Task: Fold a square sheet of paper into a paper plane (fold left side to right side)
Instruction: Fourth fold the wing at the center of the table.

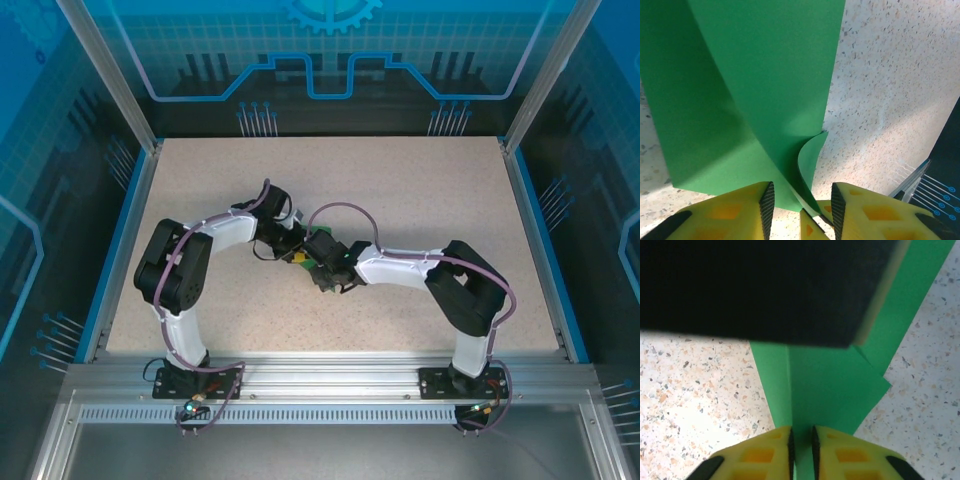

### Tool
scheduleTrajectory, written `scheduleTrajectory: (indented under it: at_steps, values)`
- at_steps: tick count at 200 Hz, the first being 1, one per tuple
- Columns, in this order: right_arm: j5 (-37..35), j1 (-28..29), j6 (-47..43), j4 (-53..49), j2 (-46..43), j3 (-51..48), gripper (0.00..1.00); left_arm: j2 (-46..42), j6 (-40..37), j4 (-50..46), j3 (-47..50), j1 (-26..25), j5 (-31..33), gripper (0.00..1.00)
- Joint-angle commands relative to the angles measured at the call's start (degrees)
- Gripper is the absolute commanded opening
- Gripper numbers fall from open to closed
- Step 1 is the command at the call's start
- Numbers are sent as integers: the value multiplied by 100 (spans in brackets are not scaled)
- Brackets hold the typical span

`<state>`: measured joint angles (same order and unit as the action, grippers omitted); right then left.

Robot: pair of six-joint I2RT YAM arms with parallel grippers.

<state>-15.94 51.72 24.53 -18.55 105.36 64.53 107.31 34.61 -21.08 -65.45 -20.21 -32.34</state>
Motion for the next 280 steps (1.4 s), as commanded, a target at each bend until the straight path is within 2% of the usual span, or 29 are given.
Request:
scheduleTrajectory:
  at_steps: [1,93,125,193,280]
  values:
    - [92,47,-15,-249,209,25,11,-179,38,-76,-167,38,-143,42]
    - [362,39,-97,-163,151,-176,7,-570,-51,-78,-205,709,-428,67]
    - [444,22,-63,-100,39,-258,6,-625,0,47,-86,1019,-519,68]
    - [1620,-461,166,712,-522,-929,6,-988,84,476,863,1098,-640,56]
    - [3219,-1235,768,1988,-746,-1771,6,-704,371,895,1176,433,-669,37]
